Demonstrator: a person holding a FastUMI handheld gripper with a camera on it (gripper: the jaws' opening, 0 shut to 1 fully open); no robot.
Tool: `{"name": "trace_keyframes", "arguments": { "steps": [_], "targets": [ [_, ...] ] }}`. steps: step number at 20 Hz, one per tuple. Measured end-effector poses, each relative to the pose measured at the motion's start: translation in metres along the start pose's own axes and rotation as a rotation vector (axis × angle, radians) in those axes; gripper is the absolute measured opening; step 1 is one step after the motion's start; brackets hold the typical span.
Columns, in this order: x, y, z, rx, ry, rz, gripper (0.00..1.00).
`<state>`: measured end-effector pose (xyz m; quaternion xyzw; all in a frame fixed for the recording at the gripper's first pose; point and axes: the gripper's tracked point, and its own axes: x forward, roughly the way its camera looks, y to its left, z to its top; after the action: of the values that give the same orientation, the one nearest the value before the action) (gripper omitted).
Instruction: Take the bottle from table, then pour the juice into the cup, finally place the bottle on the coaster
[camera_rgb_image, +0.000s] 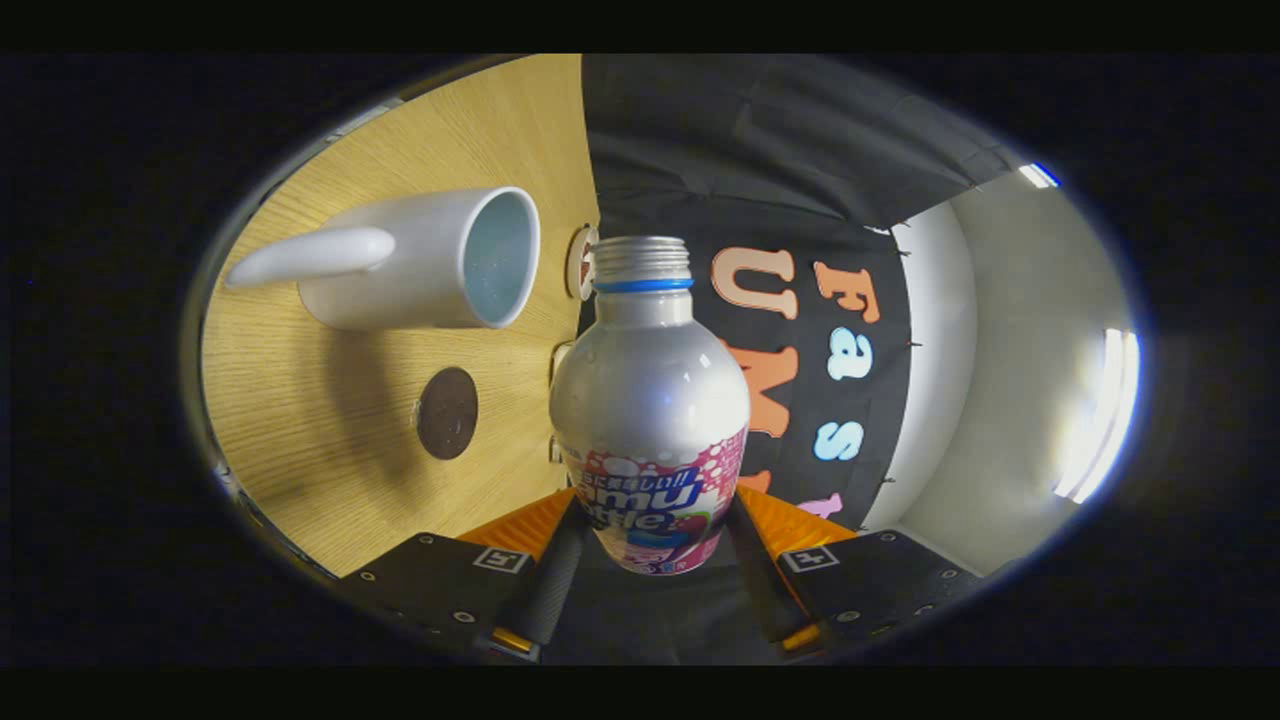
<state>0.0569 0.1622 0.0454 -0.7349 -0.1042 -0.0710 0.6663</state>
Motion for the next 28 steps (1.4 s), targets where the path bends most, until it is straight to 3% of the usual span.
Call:
{"name": "trace_keyframes", "arguments": {
  "steps": [19, 23, 26, 28],
  "targets": [
    [0.005, -0.009, -0.005, -0.086, -0.021, -0.018, 0.76],
    [0.007, -0.005, -0.009, -0.081, -0.009, 0.0, 0.76],
    [0.013, 0.024, -0.019, -0.019, 0.04, 0.092, 0.76],
    [0.013, 0.012, -0.015, -0.072, 0.036, 0.062, 0.76]
  ]
}}
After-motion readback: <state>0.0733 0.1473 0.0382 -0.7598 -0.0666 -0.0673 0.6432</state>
